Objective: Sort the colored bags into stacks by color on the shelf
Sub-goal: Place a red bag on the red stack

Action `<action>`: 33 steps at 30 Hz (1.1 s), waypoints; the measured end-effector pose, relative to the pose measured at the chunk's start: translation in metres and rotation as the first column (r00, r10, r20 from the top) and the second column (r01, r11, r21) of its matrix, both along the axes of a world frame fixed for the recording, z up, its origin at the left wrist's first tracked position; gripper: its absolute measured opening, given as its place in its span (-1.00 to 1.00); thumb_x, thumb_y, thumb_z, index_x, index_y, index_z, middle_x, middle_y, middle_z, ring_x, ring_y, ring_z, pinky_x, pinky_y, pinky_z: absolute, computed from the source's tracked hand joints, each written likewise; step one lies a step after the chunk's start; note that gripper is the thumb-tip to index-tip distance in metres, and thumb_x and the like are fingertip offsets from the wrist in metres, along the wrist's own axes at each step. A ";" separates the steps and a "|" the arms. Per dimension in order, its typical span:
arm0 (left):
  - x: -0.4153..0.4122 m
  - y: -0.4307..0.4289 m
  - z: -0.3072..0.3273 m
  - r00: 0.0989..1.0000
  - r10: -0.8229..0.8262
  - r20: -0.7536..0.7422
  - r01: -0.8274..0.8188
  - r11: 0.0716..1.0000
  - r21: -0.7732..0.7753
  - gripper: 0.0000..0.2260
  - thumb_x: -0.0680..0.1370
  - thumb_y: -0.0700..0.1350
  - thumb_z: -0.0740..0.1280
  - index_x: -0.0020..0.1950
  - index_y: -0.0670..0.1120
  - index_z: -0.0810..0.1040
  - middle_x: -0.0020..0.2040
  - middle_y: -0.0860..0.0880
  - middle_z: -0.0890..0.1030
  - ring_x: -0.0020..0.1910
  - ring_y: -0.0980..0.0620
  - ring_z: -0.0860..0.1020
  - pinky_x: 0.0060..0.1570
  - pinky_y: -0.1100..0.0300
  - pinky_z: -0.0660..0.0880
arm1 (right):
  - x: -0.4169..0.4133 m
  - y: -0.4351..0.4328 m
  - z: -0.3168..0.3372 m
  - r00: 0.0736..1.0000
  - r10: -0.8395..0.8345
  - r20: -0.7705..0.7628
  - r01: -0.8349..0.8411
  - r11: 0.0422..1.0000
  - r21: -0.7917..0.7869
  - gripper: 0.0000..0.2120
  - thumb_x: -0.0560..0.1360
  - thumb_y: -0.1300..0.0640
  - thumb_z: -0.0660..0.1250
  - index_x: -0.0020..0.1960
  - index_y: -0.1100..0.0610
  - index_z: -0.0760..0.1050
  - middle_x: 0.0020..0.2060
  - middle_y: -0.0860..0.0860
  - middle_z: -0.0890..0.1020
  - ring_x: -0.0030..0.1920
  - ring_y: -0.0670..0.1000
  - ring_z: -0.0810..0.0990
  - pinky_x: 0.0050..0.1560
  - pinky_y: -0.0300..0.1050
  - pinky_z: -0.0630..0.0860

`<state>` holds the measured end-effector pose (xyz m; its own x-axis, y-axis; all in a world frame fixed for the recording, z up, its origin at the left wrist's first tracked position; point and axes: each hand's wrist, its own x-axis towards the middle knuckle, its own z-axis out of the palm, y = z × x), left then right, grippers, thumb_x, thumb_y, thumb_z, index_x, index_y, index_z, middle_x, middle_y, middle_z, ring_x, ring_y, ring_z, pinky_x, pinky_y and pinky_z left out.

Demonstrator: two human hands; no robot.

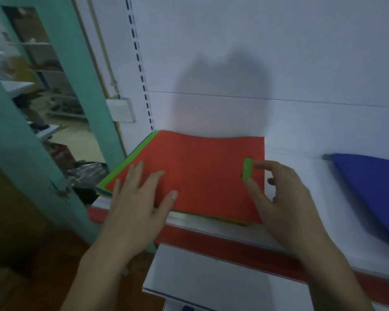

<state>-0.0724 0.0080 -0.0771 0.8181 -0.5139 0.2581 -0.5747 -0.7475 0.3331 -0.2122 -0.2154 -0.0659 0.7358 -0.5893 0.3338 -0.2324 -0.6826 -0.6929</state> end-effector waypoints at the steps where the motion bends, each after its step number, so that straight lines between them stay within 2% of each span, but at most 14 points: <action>1: 0.004 -0.001 -0.004 0.999 0.001 -0.035 0.000 1.000 0.019 -0.29 0.46 0.45 -0.15 0.51 0.17 0.26 0.61 -0.08 0.09 0.61 -0.01 -0.05 0.55 -0.14 -0.07 | -0.001 0.004 -0.002 0.999 -0.026 -0.042 0.027 0.999 0.020 -0.57 0.53 -0.29 0.20 0.34 -0.16 0.39 0.23 -0.17 0.46 0.19 -0.09 0.52 0.19 0.04 0.53; 3: 0.008 -0.004 -0.007 0.998 -0.004 -0.069 0.009 0.998 0.060 -0.24 0.43 0.49 -0.24 0.53 0.20 0.19 0.62 -0.08 0.05 0.61 -0.02 -0.09 0.54 -0.11 -0.11 | -0.004 0.010 -0.005 0.996 -0.061 -0.070 0.065 0.996 0.063 -0.54 0.51 -0.35 0.12 0.34 -0.20 0.33 0.20 -0.15 0.51 0.06 -0.13 0.58 0.11 0.06 0.57; 5: 0.007 -0.005 -0.007 0.998 -0.019 -0.058 0.025 0.993 0.118 -0.23 0.44 0.49 -0.27 0.55 0.20 0.13 0.63 -0.07 0.02 0.60 -0.03 -0.08 0.54 -0.09 -0.08 | -0.004 0.014 -0.006 0.996 -0.077 -0.044 0.081 0.991 0.109 -0.65 0.53 -0.30 0.17 0.26 -0.22 0.35 0.01 -0.20 0.62 -0.15 -0.21 0.61 -0.07 0.02 0.62; 7: 0.007 -0.007 -0.005 0.998 -0.058 -0.030 0.061 0.991 0.119 -0.25 0.45 0.49 -0.26 0.53 0.21 0.17 0.61 -0.04 0.09 0.59 -0.03 0.02 0.51 -0.06 0.02 | -0.003 0.018 -0.005 0.995 -0.096 -0.009 0.096 0.985 0.147 -0.73 0.54 -0.22 0.26 0.20 -0.20 0.42 -0.16 -0.16 0.66 -0.22 -0.18 0.63 -0.18 -0.04 0.62; 10: 0.008 -0.007 -0.001 0.979 -0.204 -0.004 0.204 0.979 0.000 -0.32 0.47 0.45 -0.13 0.45 0.18 0.35 0.53 0.04 0.27 0.50 0.03 0.22 0.44 0.00 0.21 | -0.002 0.020 -0.005 0.978 -0.183 0.095 0.171 0.978 0.121 -0.79 0.47 -0.07 0.41 0.10 -0.17 0.52 -0.19 -0.12 0.67 -0.23 -0.05 0.63 -0.18 0.01 0.58; 12: 0.013 -0.005 -0.001 0.950 -0.312 -0.010 0.309 0.945 -0.107 -0.44 0.51 0.39 0.02 0.40 0.18 0.42 0.50 0.15 0.29 0.44 0.14 0.29 0.37 0.15 0.28 | -0.002 0.020 -0.005 0.961 -0.235 0.149 0.215 0.967 0.136 -0.79 0.43 0.03 0.47 0.03 -0.16 0.56 -0.21 -0.13 0.67 -0.23 0.01 0.64 -0.16 0.07 0.59; 15: 0.026 0.000 0.000 0.949 -0.314 0.006 0.306 0.919 -0.248 -0.61 0.53 0.24 0.19 0.30 0.16 0.50 0.39 0.21 0.36 0.33 0.23 0.36 0.25 0.33 0.28 | -0.007 0.016 -0.005 0.936 -0.296 0.192 0.267 0.949 0.166 -0.74 0.43 0.18 0.49 -0.02 -0.16 0.59 -0.20 -0.16 0.68 -0.24 -0.04 0.65 -0.16 0.07 0.61; 18: 0.046 0.005 0.000 0.988 -0.147 0.055 0.156 0.959 -0.237 -0.60 0.53 0.20 0.23 0.31 0.09 0.51 0.33 0.05 0.45 0.33 0.06 0.39 0.33 0.13 0.33 | -0.010 0.011 -0.005 0.930 -0.318 0.182 0.285 0.940 0.185 -0.69 0.45 0.25 0.46 -0.02 -0.16 0.60 -0.16 -0.19 0.67 -0.25 -0.15 0.64 -0.22 -0.13 0.59; 20: 0.057 0.009 -0.001 0.997 -0.078 -0.028 0.073 0.986 -0.148 -0.53 0.53 0.24 0.24 0.38 0.08 0.45 0.30 0.00 0.45 0.32 -0.03 0.42 0.33 0.01 0.38 | -0.008 0.011 -0.007 0.942 -0.303 0.144 0.276 0.944 0.181 -0.72 0.46 0.22 0.44 0.00 -0.15 0.59 -0.15 -0.19 0.66 -0.24 -0.13 0.64 -0.20 -0.07 0.59; 21: 0.060 0.010 -0.002 0.995 -0.076 -0.059 0.070 0.993 -0.094 -0.49 0.52 0.27 0.23 0.41 0.08 0.41 0.28 0.01 0.45 0.31 -0.04 0.42 0.32 -0.01 0.39 | -0.005 0.012 -0.009 0.950 -0.289 0.117 0.268 0.949 0.169 -0.75 0.47 0.18 0.43 0.02 -0.15 0.58 -0.13 -0.20 0.65 -0.23 -0.11 0.63 -0.16 -0.02 0.58; 23: 0.060 0.010 -0.001 0.993 -0.096 -0.067 0.095 0.995 -0.019 -0.46 0.53 0.31 0.18 0.44 0.10 0.36 0.28 0.03 0.45 0.31 -0.02 0.42 0.31 0.00 0.39 | -0.001 0.015 -0.009 0.964 -0.255 0.073 0.245 0.961 0.127 -0.78 0.47 0.10 0.43 0.05 -0.15 0.56 -0.10 -0.24 0.63 -0.15 -0.12 0.62 -0.12 -0.08 0.52; 26: 0.051 0.002 0.005 0.990 -0.128 -0.055 0.129 0.992 0.012 -0.45 0.52 0.34 0.12 0.46 0.15 0.32 0.35 0.07 0.44 0.36 0.02 0.38 0.37 -0.01 0.34 | -0.001 0.016 -0.009 0.963 -0.257 0.081 0.249 0.963 0.098 -0.81 0.45 0.06 0.46 0.03 -0.15 0.58 -0.12 -0.25 0.64 -0.14 -0.16 0.61 -0.12 -0.12 0.48; 30: 0.050 -0.004 0.011 0.996 -0.078 -0.036 0.075 0.995 -0.062 -0.56 0.54 0.22 0.25 0.40 0.17 0.38 0.29 0.09 0.49 0.30 -0.02 0.41 0.27 -0.06 0.41 | -0.008 0.012 -0.005 0.946 -0.304 0.111 0.294 0.951 0.097 -0.74 0.42 0.16 0.51 -0.01 -0.16 0.61 -0.15 -0.25 0.65 -0.15 -0.13 0.62 -0.12 -0.11 0.48; 33: 0.055 -0.007 0.014 0.995 -0.085 -0.057 0.084 0.996 -0.025 -0.54 0.51 0.18 0.34 0.39 0.17 0.37 0.33 0.13 0.43 0.27 -0.03 0.44 0.22 -0.08 0.46 | -0.010 0.013 -0.004 0.941 -0.325 0.094 0.322 0.945 0.052 -0.70 0.39 0.19 0.53 -0.02 -0.17 0.62 -0.19 -0.27 0.62 -0.20 -0.13 0.60 -0.15 -0.12 0.44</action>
<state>-0.0172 0.0013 -0.0627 0.7860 -0.5763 0.2239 -0.6146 -0.6893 0.3835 -0.2222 -0.2027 -0.0695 0.4674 -0.8026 0.3706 -0.3650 -0.5570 -0.7460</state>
